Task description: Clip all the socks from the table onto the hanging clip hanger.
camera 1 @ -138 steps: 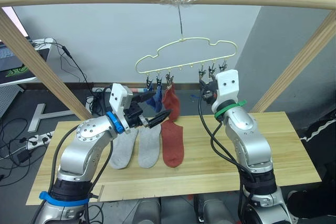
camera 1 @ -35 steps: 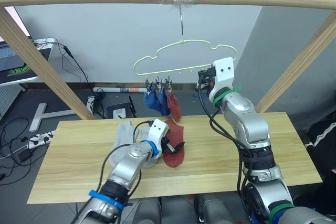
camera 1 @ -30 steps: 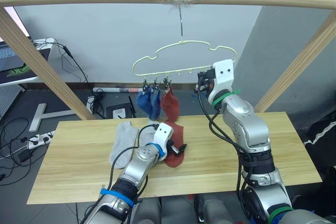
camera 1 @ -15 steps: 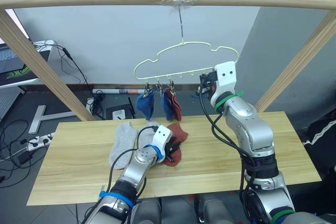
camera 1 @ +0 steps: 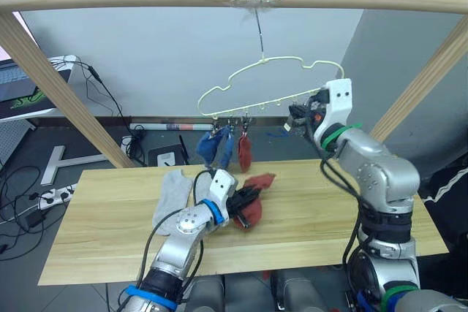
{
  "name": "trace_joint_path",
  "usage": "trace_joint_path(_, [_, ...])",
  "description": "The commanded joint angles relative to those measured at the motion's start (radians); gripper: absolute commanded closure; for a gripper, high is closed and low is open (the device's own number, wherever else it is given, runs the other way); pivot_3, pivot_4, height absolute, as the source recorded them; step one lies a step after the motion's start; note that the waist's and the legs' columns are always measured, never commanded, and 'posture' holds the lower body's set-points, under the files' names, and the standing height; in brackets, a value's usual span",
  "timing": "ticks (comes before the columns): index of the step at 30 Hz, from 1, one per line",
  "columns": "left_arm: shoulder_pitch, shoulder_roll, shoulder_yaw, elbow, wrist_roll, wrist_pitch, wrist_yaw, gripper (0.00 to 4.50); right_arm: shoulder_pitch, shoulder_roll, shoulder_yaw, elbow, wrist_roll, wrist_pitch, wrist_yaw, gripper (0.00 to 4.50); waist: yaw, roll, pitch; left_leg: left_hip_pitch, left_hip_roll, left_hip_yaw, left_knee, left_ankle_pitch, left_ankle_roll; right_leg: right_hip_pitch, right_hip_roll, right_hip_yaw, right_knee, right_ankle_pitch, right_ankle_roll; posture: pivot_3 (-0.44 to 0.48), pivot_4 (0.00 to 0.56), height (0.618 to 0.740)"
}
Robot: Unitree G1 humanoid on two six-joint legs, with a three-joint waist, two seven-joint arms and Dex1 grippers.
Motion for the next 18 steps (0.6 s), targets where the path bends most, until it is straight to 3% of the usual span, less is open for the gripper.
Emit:
trace_joint_path(1, [0.003, 0.012, -0.019, -0.091, 0.011, -0.118, -0.017, 4.47, -0.04, 0.003, -0.118, 0.032, 0.064, 0.158, -0.039, 4.5, 0.003, 0.0, 0.0, 0.0, 0.0, 0.0, 0.0, 0.0, 0.0, 0.0, 0.0, 0.0, 0.0, 0.0, 0.0, 0.108, 0.161, 0.74])
trace_joint_path(8, [-0.031, 0.006, -0.025, -0.13, 0.042, -0.273, 0.013, 4.47, -0.161, 0.011, -0.306, 0.113, 0.125, 0.375, -0.08, 4.5, 0.007, 0.0, 0.0, -0.001, -0.001, 0.0, 0.0, 0.0, 0.0, 0.0, -0.001, 0.0, -0.002, 0.0, 0.0, 0.107, 0.165, 0.74])
trace_joint_path(18, [-0.067, -0.03, -0.034, -0.098, 0.05, -0.3, 0.056, 4.47, -0.204, 0.031, -0.402, 0.122, 0.18, 0.479, -0.1, 4.5, 0.007, 0.001, 0.0, -0.001, -0.001, 0.0, 0.0, 0.0, 0.0, 0.0, -0.001, 0.0, -0.001, 0.0, 0.001, 0.1, 0.17, 0.74])
